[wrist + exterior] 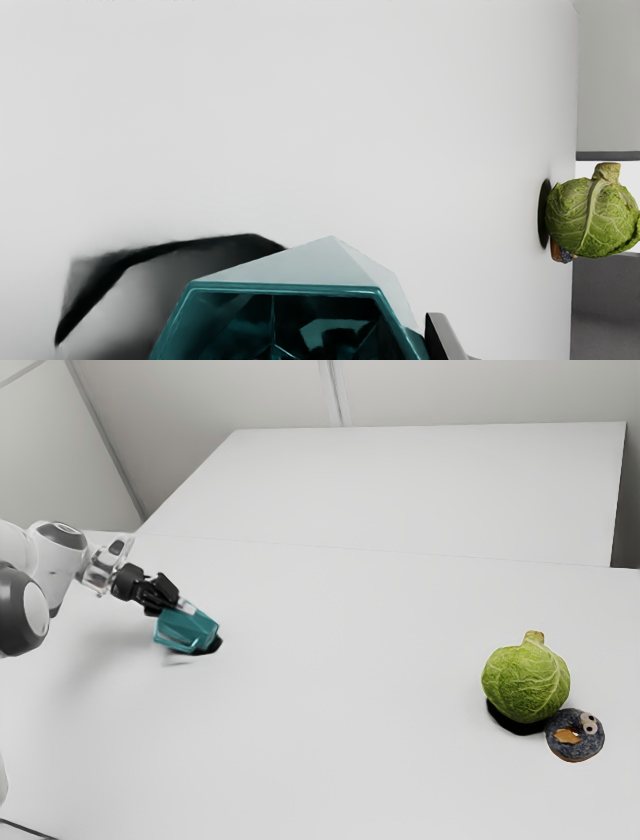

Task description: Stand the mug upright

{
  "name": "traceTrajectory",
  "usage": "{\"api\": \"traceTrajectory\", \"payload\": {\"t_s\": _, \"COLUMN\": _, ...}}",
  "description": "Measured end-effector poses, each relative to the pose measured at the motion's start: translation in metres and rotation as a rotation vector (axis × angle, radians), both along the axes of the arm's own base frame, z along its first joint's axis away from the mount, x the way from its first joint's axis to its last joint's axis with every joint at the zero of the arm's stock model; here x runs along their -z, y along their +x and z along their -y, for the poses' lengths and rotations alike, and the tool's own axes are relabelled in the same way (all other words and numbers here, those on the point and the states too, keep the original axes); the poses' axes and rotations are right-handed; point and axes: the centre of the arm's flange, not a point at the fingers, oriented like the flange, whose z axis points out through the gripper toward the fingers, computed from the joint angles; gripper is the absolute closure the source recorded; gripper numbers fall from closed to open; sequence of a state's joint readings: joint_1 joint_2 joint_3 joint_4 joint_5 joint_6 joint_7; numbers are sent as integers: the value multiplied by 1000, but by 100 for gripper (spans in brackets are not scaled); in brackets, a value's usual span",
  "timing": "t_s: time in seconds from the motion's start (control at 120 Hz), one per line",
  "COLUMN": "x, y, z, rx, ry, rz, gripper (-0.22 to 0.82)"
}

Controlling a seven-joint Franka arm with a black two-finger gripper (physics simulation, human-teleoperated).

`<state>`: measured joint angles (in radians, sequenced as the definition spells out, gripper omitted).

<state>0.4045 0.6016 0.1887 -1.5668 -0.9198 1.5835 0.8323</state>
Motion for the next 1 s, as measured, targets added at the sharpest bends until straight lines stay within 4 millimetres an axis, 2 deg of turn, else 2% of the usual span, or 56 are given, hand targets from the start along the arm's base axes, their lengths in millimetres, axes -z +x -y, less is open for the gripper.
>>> {"api": "traceTrajectory", "payload": {"t_s": 0.167, "x": -5, "y": -3, "z": 12, "rx": 4, "ry": -21, "rz": 0, "gripper": 76}}
{"api": "traceTrajectory", "payload": {"t_s": 0.308, "x": -25, "y": 2, "z": 28, "rx": 30, "ry": -7, "rz": 17, "gripper": 77}}
{"api": "traceTrajectory", "payload": {"t_s": 0.433, "x": -51, "y": 9, "z": 47, "rx": 74, "ry": 36, "rz": 40, "gripper": 78}}
{"api": "traceTrajectory", "payload": {"t_s": 0.542, "x": -77, "y": 18, "z": 79, "rx": 135, "ry": 102, "rz": 65, "gripper": 78}}
{"api": "traceTrajectory", "payload": {"t_s": 0.683, "x": -97, "y": 26, "z": 130, "rx": 213, "ry": 234, "rz": 82, "gripper": 78}}
{"api": "traceTrajectory", "payload": {"t_s": 0.867, "x": -119, "y": 5, "z": 196, "rx": 291, "ry": 449, "rz": 123, "gripper": 78}}
{"api": "traceTrajectory", "payload": {"t_s": 1.0, "x": -118, "y": 3, "z": 215, "rx": 318, "ry": 600, "rz": 126, "gripper": 78}}
